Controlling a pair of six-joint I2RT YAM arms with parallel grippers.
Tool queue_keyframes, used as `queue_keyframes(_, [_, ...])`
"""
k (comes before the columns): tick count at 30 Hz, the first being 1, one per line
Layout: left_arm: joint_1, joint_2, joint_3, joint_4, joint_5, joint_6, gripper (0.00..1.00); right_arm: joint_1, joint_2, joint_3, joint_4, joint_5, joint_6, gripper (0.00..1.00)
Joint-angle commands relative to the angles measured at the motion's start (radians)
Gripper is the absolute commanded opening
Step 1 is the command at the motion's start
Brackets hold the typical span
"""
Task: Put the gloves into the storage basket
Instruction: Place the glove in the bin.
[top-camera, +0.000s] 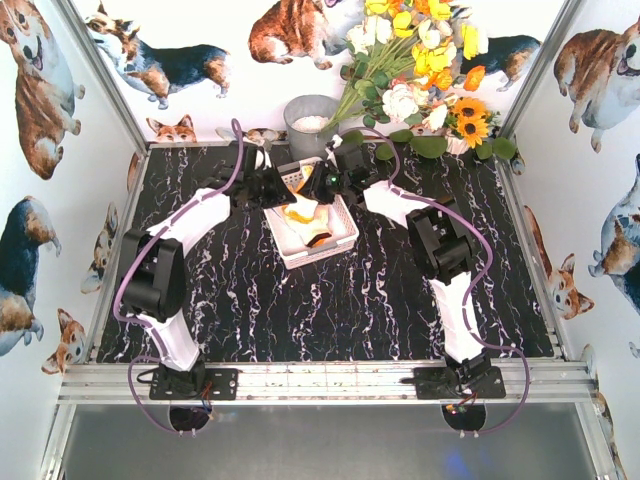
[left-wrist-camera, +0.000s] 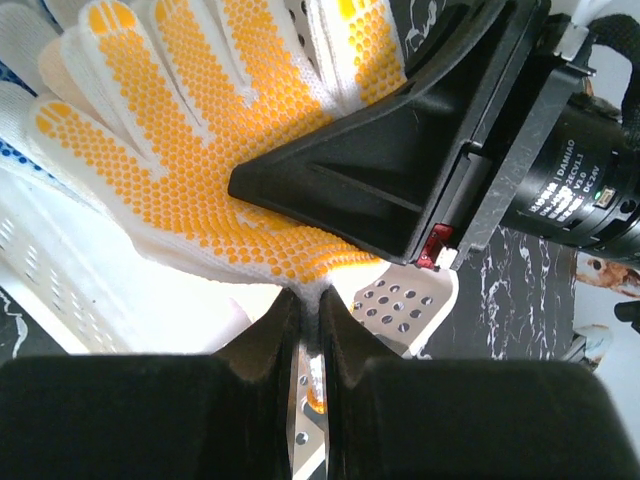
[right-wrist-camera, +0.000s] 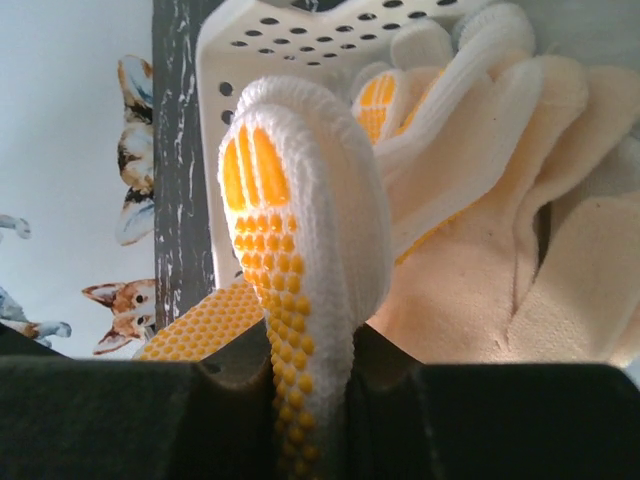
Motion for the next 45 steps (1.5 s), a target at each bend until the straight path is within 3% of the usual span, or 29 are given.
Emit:
queue_keyframes(1, [-0.002, 0.0, -0.016, 0.042, -0.009, 0.005, 0.0, -0.009, 0.0, 0.029, -0.089, 0.006, -0.068, 0.0])
queue_keyframes(8, [-0.047, 0.029, -0.036, 0.028, 0.004, -0.005, 0.02, -0.012, -0.013, 0.046, -0.171, 0.034, -0.131, 0.0])
queue_keyframes(13, [-0.063, 0.025, -0.042, 0.014, -0.011, -0.008, 0.3, -0.012, -0.011, 0.072, -0.237, 0.042, -0.176, 0.0])
queue_keyframes(20, [-0.064, -0.016, -0.021, -0.023, -0.091, 0.003, 0.5, -0.012, 0.002, 0.103, -0.283, 0.046, -0.218, 0.0])
queue_keyframes(37, [-0.066, 0.073, 0.033, -0.023, -0.195, -0.04, 0.58, 0.0, 0.028, 0.059, -0.232, 0.093, -0.182, 0.0])
queue_keyframes(45, [-0.093, 0.148, 0.086, -0.013, -0.177, -0.044, 0.55, 0.009, 0.03, 0.055, -0.252, 0.123, -0.213, 0.0])
